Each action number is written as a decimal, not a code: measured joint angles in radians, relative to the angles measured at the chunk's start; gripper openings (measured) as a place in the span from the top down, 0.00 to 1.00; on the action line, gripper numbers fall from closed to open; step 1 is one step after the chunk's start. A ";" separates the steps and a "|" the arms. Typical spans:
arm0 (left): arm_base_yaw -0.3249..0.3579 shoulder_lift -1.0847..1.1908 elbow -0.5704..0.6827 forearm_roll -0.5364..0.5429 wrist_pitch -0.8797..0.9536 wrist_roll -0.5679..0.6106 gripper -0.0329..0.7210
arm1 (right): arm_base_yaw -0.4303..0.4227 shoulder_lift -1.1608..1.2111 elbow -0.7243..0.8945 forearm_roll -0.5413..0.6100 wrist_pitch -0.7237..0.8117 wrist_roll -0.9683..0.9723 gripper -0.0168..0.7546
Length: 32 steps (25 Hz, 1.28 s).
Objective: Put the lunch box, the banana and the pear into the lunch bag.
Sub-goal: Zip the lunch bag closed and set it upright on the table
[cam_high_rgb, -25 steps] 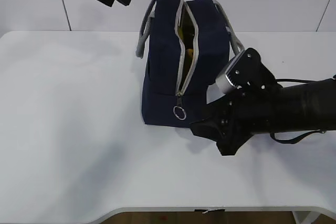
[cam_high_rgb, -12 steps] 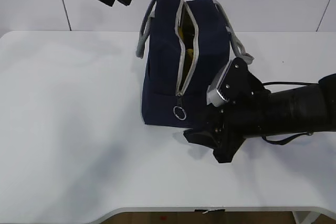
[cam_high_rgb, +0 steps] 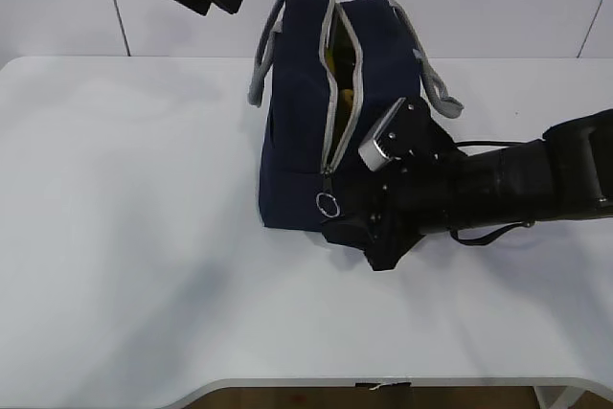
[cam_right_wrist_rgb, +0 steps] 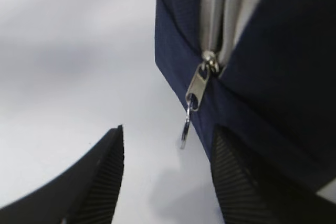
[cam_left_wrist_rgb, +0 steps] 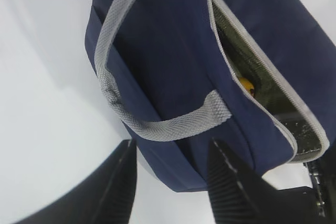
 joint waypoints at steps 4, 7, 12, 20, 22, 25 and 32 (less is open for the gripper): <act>0.000 0.000 0.000 0.000 -0.004 0.000 0.51 | 0.000 0.029 -0.012 0.000 0.008 0.009 0.44; 0.000 0.000 0.000 0.000 -0.007 0.001 0.51 | 0.000 0.048 -0.019 0.000 0.030 0.011 0.46; 0.000 0.000 0.000 0.000 -0.011 0.001 0.51 | 0.000 0.077 -0.057 0.000 0.041 0.037 0.48; 0.000 0.000 0.000 0.000 -0.013 0.001 0.51 | 0.000 0.087 -0.079 0.000 0.026 0.053 0.65; 0.000 0.000 0.000 0.000 -0.013 0.001 0.51 | 0.000 0.093 -0.079 0.000 0.024 0.057 0.69; 0.000 0.000 0.000 0.000 -0.014 0.001 0.51 | 0.000 0.095 -0.079 0.000 0.024 0.061 0.75; 0.000 0.000 0.000 0.000 -0.015 0.001 0.52 | 0.000 0.095 -0.079 0.000 0.024 0.066 0.97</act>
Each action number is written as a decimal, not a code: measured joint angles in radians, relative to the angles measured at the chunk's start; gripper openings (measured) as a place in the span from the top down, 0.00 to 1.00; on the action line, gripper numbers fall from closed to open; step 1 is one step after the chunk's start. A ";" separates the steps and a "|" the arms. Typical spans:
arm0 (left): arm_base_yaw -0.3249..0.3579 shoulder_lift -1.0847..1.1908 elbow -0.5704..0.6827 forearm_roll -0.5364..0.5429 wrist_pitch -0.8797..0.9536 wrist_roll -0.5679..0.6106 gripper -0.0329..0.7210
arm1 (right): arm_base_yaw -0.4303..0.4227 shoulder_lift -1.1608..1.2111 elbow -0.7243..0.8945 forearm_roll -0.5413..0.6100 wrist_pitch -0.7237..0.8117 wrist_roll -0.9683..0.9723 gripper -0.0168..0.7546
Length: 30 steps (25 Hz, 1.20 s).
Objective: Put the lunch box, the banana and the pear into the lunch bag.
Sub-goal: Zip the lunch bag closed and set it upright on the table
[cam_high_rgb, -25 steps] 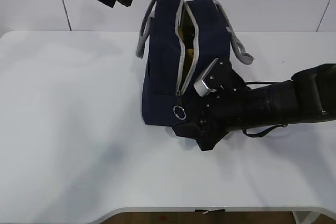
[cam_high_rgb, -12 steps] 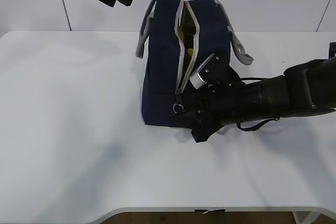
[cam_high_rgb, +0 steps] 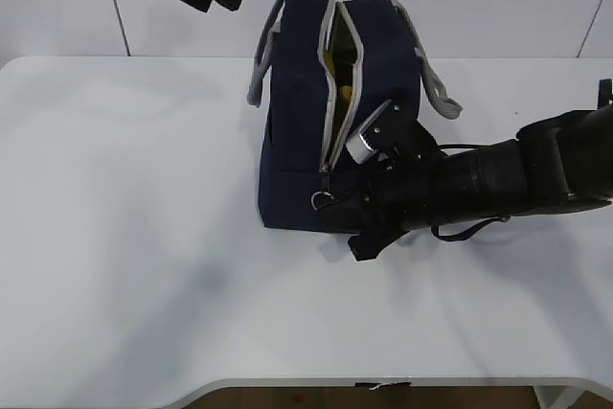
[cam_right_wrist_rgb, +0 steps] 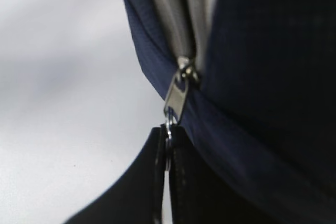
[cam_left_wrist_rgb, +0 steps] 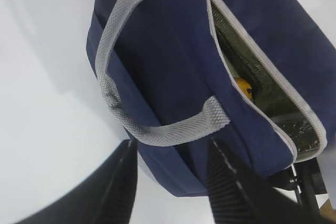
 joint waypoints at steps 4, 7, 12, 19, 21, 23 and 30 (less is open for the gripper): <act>0.000 0.000 0.000 0.000 0.000 0.000 0.52 | 0.000 0.000 0.000 0.000 0.000 0.015 0.97; 0.000 0.000 0.000 0.000 0.000 0.000 0.52 | 0.000 0.000 0.000 0.000 0.000 0.036 0.97; 0.000 0.000 0.000 0.000 0.000 0.000 0.52 | 0.000 -0.009 0.000 0.000 0.000 0.093 0.97; 0.000 0.000 0.000 0.000 0.000 0.000 0.52 | 0.000 -0.095 0.000 -0.039 -0.050 0.190 0.97; 0.000 0.000 0.000 0.000 -0.002 0.000 0.52 | 0.000 -0.113 0.000 -0.088 -0.052 0.247 0.97; 0.000 0.000 0.000 0.000 -0.003 0.000 0.52 | 0.000 -0.125 0.000 -0.152 -0.053 0.311 0.97; 0.000 0.000 0.000 -0.010 -0.008 0.000 0.52 | 0.000 -0.174 0.000 -0.352 -0.058 0.508 0.97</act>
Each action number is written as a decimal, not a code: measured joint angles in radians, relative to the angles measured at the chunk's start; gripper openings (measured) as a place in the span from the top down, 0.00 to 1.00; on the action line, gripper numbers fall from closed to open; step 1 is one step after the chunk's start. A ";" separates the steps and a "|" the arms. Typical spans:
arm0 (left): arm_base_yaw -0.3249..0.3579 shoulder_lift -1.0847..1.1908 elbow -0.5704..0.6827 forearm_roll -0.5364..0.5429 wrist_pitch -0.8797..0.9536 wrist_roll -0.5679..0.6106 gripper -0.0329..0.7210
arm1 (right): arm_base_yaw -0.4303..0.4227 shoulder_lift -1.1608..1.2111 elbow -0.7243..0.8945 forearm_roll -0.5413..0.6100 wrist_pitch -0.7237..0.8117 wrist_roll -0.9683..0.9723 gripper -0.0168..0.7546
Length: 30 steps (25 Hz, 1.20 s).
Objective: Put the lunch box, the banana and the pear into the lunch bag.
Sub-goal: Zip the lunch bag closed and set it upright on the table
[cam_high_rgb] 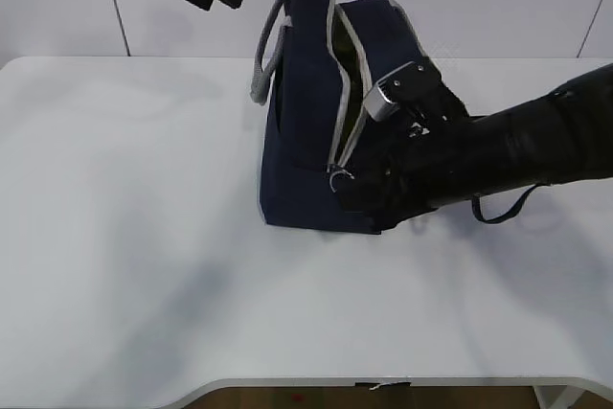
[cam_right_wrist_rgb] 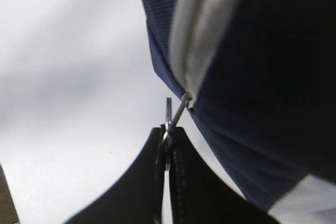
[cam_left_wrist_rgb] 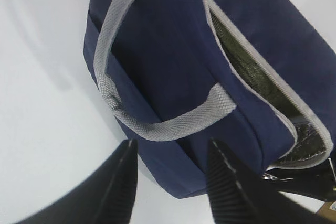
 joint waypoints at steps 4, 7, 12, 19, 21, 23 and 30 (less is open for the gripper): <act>0.000 0.000 0.000 -0.004 0.000 0.000 0.52 | 0.000 -0.026 0.000 -0.139 -0.002 0.126 0.97; 0.000 0.000 0.000 -0.004 -0.002 0.000 0.52 | 0.000 -0.032 0.000 -0.226 -0.002 0.200 0.97; 0.000 0.000 0.000 -0.010 -0.005 0.000 0.52 | 0.000 -0.050 -0.006 -0.250 -0.015 0.224 0.97; 0.000 0.000 0.000 -0.023 -0.007 0.000 0.52 | 0.000 -0.113 -0.028 -0.250 -0.049 0.228 0.97; 0.000 0.000 0.000 -0.024 -0.007 0.000 0.52 | 0.000 -0.130 -0.032 -0.250 -0.049 0.228 0.97; 0.000 0.000 0.000 -0.024 -0.007 0.000 0.52 | 0.000 -0.145 -0.039 -0.253 -0.049 0.228 0.97; 0.000 0.000 0.000 -0.026 -0.015 0.000 0.52 | 0.000 -0.175 -0.106 -0.261 -0.020 0.228 0.97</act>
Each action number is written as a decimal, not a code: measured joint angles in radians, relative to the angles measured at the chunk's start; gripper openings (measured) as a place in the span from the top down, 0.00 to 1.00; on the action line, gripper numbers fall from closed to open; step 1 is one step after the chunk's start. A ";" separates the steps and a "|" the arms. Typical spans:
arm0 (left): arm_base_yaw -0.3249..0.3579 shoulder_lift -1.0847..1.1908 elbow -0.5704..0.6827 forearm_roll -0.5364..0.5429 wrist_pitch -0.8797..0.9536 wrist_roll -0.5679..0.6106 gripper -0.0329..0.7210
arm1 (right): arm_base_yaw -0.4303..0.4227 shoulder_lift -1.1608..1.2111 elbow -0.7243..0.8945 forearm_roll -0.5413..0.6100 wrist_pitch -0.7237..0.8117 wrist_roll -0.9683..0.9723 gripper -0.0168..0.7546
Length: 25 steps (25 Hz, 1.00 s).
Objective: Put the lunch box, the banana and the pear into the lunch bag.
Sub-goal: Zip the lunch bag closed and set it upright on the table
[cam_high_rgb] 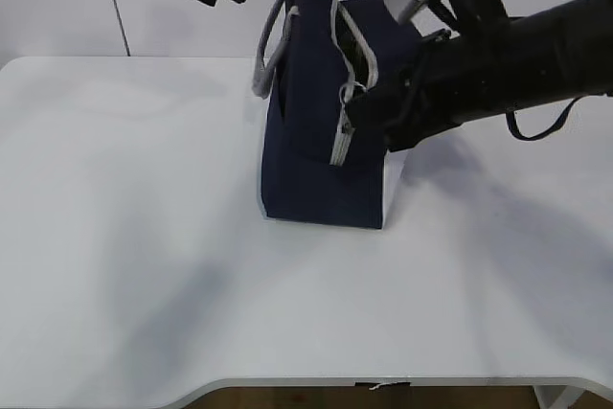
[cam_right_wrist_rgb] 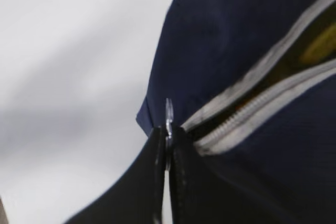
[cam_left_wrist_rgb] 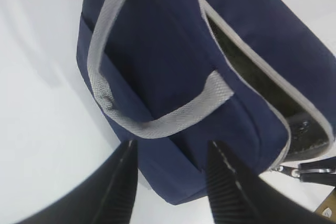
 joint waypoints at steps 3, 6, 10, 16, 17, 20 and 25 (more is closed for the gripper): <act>0.000 0.000 0.000 -0.008 0.000 0.000 0.52 | 0.000 0.000 -0.035 -0.009 0.010 0.000 0.97; 0.000 0.000 0.000 -0.028 0.000 0.000 0.52 | 0.000 0.000 -0.083 -0.017 0.012 0.000 0.97; 0.000 0.000 0.000 -0.043 0.023 0.012 0.52 | 0.000 0.000 -0.143 -0.032 0.010 0.000 0.97; 0.000 0.000 0.000 -0.115 0.084 0.099 0.52 | 0.000 0.005 -0.165 -0.033 -0.024 0.000 0.97; 0.000 0.000 0.000 -0.129 0.096 0.109 0.52 | 0.000 0.013 -0.166 -0.033 -0.025 0.000 0.97; 0.000 0.000 0.000 -0.151 0.129 0.122 0.52 | 0.000 0.045 -0.177 -0.033 -0.027 0.000 0.97; 0.000 0.000 0.000 -0.157 0.196 0.131 0.52 | 0.000 0.065 -0.228 -0.033 0.008 0.002 0.97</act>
